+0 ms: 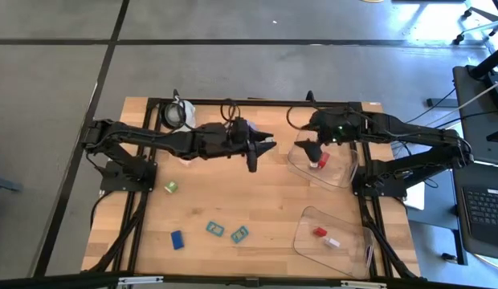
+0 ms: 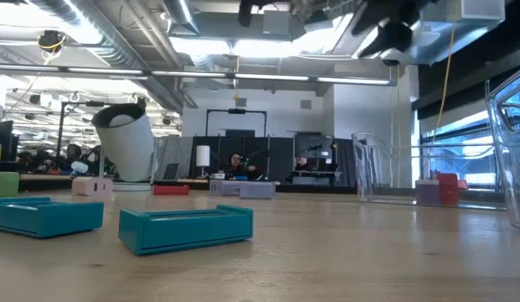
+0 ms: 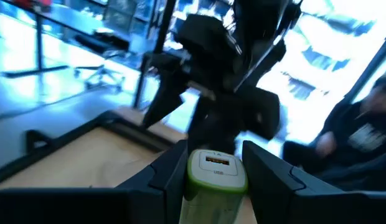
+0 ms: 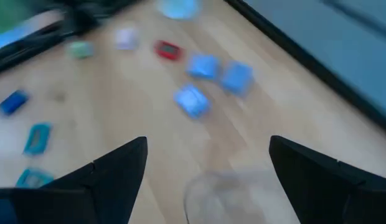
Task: Pick & Place Office items
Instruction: Put the right green charger adapter into the top transparent bin
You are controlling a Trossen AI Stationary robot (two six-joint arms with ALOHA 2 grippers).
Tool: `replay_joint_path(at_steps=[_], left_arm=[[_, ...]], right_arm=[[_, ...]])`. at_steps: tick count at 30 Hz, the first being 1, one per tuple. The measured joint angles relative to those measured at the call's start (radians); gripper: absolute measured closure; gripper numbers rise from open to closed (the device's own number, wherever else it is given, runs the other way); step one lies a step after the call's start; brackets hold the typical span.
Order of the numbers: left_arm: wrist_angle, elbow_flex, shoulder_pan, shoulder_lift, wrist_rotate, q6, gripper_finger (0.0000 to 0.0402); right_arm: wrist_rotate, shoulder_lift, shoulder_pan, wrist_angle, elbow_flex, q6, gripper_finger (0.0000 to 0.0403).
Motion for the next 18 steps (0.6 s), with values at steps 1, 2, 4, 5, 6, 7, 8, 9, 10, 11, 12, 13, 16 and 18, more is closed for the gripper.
replay_joint_path(at_steps=[1, 2, 4, 5, 6, 7, 8, 9, 10, 11, 12, 13, 16, 18], left_arm=[[0.014, 0.0, 0.006, 0.0, 0.018, -0.027, 0.0267], [0.021, 0.0, 0.011, 0.0, 0.035, -0.058, 0.0267], [0.024, 0.0, 0.024, 0.0, 0.056, -0.124, 0.0267], [0.023, 0.0, 0.029, 0.0, 0.062, -0.159, 0.0267], [0.023, 0.0, 0.033, 0.0, 0.071, -0.19, 0.0267], [0.024, 0.0, 0.038, 0.0, 0.083, -0.215, 0.0267], [0.024, 0.0, 0.04, 0.0, 0.09, -0.237, 0.0267], [0.024, 0.0, 0.041, 0.0, 0.097, -0.257, 0.0267], [0.024, 0.0, 0.04, 0.0, 0.102, -0.274, 0.0267], [0.024, 0.0, 0.04, 0.0, 0.107, -0.289, 0.0267], [0.024, 0.0, 0.038, 0.0, 0.111, -0.301, 0.0267], [0.024, 0.0, 0.037, 0.0, 0.114, -0.312, 0.0267], [0.046, 0.0, 0.037, 0.0, 0.132, -0.339, 0.0267], [0.069, 0.0, 0.037, 0.0, 0.142, -0.347, 0.0267]], right_arm=[[-0.016, 0.0, 0.017, 0.03, 0.0, -0.064, 0.0065], [-0.022, 0.0, 0.033, 0.061, 0.0, -0.125, 0.0065], [-0.021, 0.0, 0.063, 0.118, 0.0, -0.255, 0.0068], [-0.018, 0.0, 0.08, 0.144, 0.0, -0.317, 0.0071], [-0.017, 0.0, 0.094, 0.165, 0.0, -0.375, 0.0073], [-0.014, 0.0, 0.106, 0.182, 0.0, -0.431, 0.0076], [-0.009, 0.0, 0.117, 0.199, 0.0, -0.482, 0.0078], [0.005, 0.0, 0.127, 0.216, 0.0, -0.529, 0.008], [0.028, 0.0, 0.137, 0.228, 0.0, -0.572, 0.0082], [0.055, 0.0, 0.147, 0.24, 0.0, -0.611, 0.0084], [0.08, 0.0, 0.154, 0.253, 0.0, -0.649, 0.0085], [0.102, 0.0, 0.161, 0.268, 0.0, -0.684, 0.0087], [0.11, 0.0, 0.178, 0.321, 0.0, -0.76, 0.009], [0.089, 0.0, 0.187, 0.358, 0.0, -0.798, 0.0092]])
